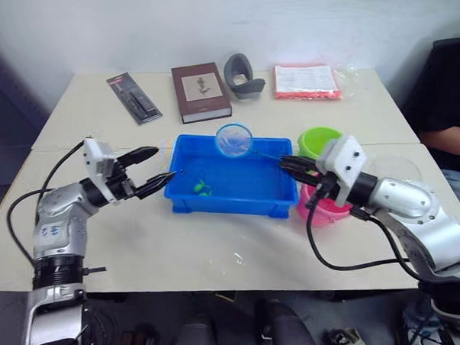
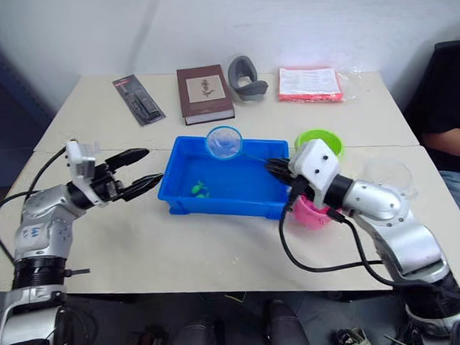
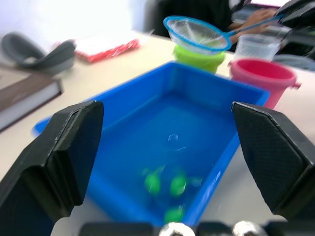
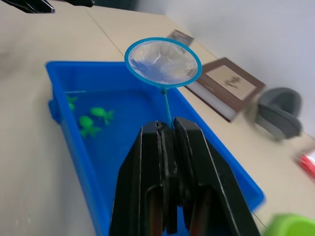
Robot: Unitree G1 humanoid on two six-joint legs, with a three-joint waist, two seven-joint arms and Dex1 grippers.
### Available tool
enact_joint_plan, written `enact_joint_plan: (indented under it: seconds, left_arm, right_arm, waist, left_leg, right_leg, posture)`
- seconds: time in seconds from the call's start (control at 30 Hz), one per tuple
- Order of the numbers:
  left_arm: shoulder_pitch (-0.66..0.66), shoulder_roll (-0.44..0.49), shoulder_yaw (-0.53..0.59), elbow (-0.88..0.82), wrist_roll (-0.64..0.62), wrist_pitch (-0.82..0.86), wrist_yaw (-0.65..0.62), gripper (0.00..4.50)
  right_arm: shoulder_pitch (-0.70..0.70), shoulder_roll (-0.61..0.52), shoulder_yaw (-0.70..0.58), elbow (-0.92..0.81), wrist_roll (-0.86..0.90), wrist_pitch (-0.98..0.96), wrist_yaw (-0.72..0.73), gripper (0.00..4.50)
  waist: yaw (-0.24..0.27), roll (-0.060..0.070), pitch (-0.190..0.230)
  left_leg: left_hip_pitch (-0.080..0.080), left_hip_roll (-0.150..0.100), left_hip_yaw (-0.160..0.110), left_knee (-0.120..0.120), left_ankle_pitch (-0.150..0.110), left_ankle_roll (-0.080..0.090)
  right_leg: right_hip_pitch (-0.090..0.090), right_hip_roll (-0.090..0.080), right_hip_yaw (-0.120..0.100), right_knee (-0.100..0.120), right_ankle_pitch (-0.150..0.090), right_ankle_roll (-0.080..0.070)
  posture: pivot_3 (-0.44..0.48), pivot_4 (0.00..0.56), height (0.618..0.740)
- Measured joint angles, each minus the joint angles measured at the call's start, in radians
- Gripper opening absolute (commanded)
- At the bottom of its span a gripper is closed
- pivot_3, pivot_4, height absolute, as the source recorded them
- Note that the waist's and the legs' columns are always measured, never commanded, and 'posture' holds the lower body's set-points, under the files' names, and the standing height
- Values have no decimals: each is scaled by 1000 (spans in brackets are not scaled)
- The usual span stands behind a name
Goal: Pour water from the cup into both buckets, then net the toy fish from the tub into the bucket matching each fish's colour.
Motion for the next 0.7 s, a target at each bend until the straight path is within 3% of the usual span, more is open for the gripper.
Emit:
enact_joint_plan:
  seconds: [0.13,0.33,0.7]
  left_arm:
    - [14,53,8,25,16,-20,-30,4470]
    - [17,119,-24,26,34,-4,-92,4470]
    - [-53,202,-121,49,93,-28,-245,4470]
  right_arm:
    - [-73,-2,85,36,-54,71,39,0]
    - [-218,-58,189,222,-211,88,113,0]
    - [-346,-84,315,401,-395,-79,372,0]
  waist:
    - [-2,0,0]
    - [-8,0,0]
    - [-10,0,0]
  left_leg:
    - [-1,-1,0,0,-1,1]
    - [-2,-2,2,-1,-1,2]
    - [-3,-1,3,-1,-1,2]
  right_leg:
    - [0,-3,-3,0,0,0]
    - [-1,-3,-5,0,0,1]
    - [-2,-1,-6,0,0,0]
  posture:
    - [0,150,740]
    - [0,150,740]
    - [0,150,740]
